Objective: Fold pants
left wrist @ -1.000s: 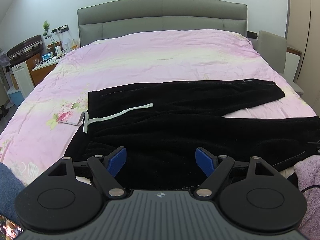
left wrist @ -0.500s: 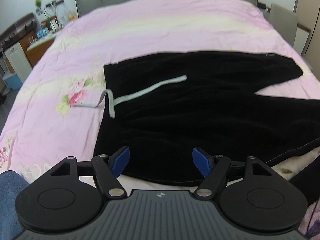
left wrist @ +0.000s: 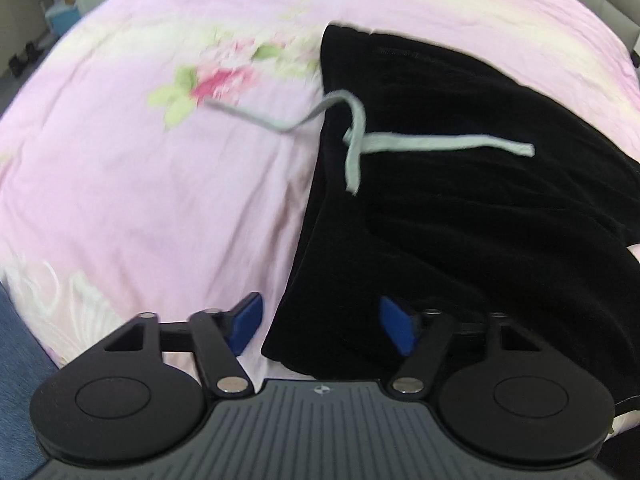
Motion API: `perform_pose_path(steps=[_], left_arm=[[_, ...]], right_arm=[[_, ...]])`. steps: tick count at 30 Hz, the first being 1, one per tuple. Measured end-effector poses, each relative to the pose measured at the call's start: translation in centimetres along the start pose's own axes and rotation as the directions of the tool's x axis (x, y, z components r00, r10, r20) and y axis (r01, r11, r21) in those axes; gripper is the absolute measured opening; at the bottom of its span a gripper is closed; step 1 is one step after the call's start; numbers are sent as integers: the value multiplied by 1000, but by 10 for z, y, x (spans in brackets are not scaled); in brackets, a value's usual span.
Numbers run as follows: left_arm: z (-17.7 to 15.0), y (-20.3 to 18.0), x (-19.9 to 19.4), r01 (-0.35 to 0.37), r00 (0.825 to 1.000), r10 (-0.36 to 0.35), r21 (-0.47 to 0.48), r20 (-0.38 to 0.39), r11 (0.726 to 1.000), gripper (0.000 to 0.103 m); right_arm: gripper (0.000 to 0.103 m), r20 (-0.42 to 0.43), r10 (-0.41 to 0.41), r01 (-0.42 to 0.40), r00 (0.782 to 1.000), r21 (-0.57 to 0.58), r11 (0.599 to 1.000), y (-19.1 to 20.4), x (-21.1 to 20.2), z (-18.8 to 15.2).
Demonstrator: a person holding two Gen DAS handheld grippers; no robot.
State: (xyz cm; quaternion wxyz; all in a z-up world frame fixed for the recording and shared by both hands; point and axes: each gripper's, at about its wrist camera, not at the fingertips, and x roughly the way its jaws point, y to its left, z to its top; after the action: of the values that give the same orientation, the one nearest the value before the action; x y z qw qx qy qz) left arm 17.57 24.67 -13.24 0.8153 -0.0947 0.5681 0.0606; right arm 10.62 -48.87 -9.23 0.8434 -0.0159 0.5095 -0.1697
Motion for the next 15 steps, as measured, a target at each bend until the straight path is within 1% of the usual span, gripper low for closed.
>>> perform_pose_path(steps=[1,3,6,9,13,15], left_arm=[[-2,1,4,1,1000,-2,-2,-18,1000,58],[-6,0,11,-37,998,37,17,-41,999,57],[-6,-2,17,-70,994,74,46,-83,996,57],[-5,-9,26,-108,986,120,101,-117,989,57],[-8,-27,29,-169,975,196,229,-104,959,57],[-10,-37,24,-194,971,227,298,-78,935,60]], right_arm=[[98,-13,-9,9,1000,5,1000,-3,5,0],[98,-39,-25,25,999,4,1000,-9,14,1],[98,-81,-46,47,996,4,999,-19,29,3],[98,-118,-64,67,991,22,998,-29,37,2],[98,-118,-49,49,992,3,999,-32,41,0],[98,-104,-17,16,994,-11,1000,-33,41,0]])
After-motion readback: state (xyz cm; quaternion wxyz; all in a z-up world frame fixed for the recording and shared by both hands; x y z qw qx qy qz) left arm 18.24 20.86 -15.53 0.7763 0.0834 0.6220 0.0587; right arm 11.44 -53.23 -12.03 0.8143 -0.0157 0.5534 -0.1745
